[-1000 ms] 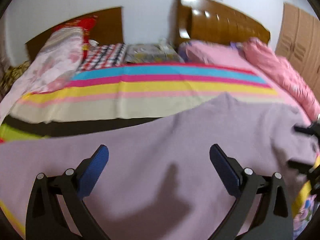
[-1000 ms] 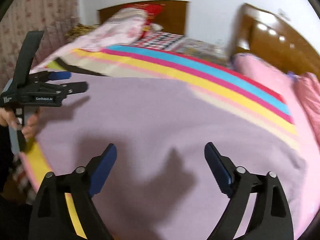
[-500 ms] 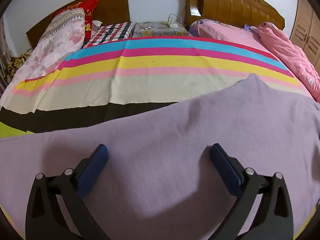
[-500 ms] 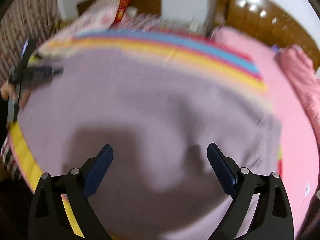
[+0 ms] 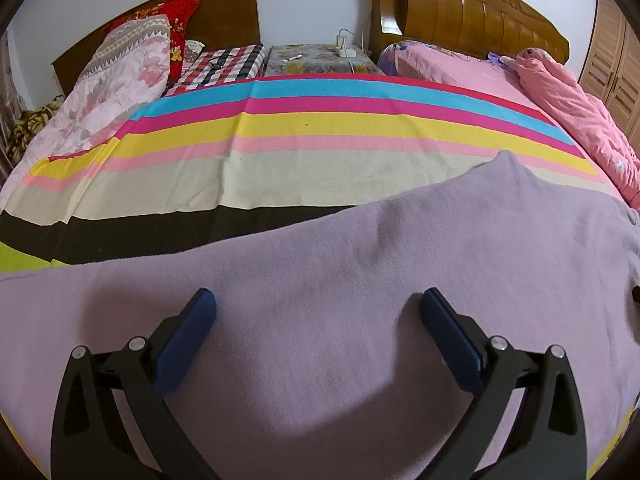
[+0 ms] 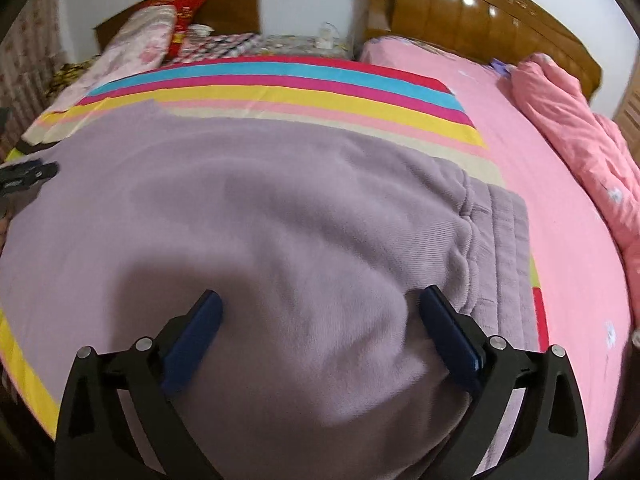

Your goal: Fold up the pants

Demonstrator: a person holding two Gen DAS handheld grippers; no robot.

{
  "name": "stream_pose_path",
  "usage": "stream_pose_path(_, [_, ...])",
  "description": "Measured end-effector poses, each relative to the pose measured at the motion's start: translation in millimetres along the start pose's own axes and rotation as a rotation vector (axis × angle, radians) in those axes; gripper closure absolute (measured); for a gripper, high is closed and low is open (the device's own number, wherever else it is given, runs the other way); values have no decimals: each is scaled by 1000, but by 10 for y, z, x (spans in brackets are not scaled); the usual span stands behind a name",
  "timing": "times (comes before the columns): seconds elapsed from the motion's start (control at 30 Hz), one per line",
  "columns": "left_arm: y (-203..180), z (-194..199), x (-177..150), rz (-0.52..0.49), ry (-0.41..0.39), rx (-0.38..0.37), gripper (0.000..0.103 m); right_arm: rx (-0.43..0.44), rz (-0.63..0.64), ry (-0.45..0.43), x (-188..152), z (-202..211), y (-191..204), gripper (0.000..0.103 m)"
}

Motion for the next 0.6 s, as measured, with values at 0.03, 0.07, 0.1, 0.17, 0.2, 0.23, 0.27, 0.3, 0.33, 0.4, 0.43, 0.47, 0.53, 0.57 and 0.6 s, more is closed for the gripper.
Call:
stream_pose_path(0.03, [26, 19, -5, 12, -7, -16, 2, -28, -18, 16, 46, 1, 93, 5])
stream_pose_path(0.07, [61, 47, -3, 33, -19, -36, 2, -67, -49, 37, 108, -16, 138, 5])
stream_pose_path(0.1, [151, 124, -2, 87, -56, -54, 2, -104, -72, 46, 179, -23, 181, 5])
stream_pose_path(0.17, [379, 401, -40, 196, -183, -80, 2, -179, -108, -2, 329, 67, 320, 5])
stream_pose_path(0.2, [570, 606, -89, 273, -267, -131, 2, -171, -112, -29, 381, 122, 392, 5])
stream_pose_path(0.23, [791, 787, -145, 351, -330, -168, 2, -141, -115, -62, 457, 180, 519, 5])
stream_pose_path(0.27, [993, 917, -197, 408, -365, -182, 2, -90, -105, -104, 548, 244, 708, 5])
stream_pose_path(0.3, [1180, 1027, -256, 450, -388, -184, 2, -48, -85, -137, 620, 280, 892, 5])
stream_pose_path(0.33, [1407, 1158, -347, 495, -416, -175, 2, -1, -50, -157, 695, 292, 1099, 5])
stream_pose_path(0.4, [1872, 1404, -577, 591, -462, -129, 2, 83, 59, -173, 814, 274, 1545, 5])
stream_pose_path(0.43, [2121, 1510, -728, 655, -474, -113, 2, 123, 142, -198, 876, 272, 1896, 5])
stream_pose_path(0.47, [2395, 1606, -914, 736, -486, -120, 2, 151, 197, -213, 923, 262, 2165, 5])
stream_pose_path(0.53, [2807, 1709, -1248, 877, -498, -137, 2, 224, 275, -228, 996, 235, 2655, 5])
stream_pose_path(0.57, [3005, 1735, -1401, 947, -497, -139, 2, 290, 304, -239, 1033, 231, 2927, 5])
stream_pose_path(0.6, [3197, 1743, -1556, 1011, -489, -141, 2, 360, 330, -239, 1064, 246, 3191, 5])
Point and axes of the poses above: each gripper's, at about its wrist camera, not at the fingertips, and z roughly against the way its jaws point, y to its left, x to its top, the point moved 2 cm from there along -z, roughly the way its jaws point, and after that the axes turned 4 degrees about z, right-handed, at the moved point
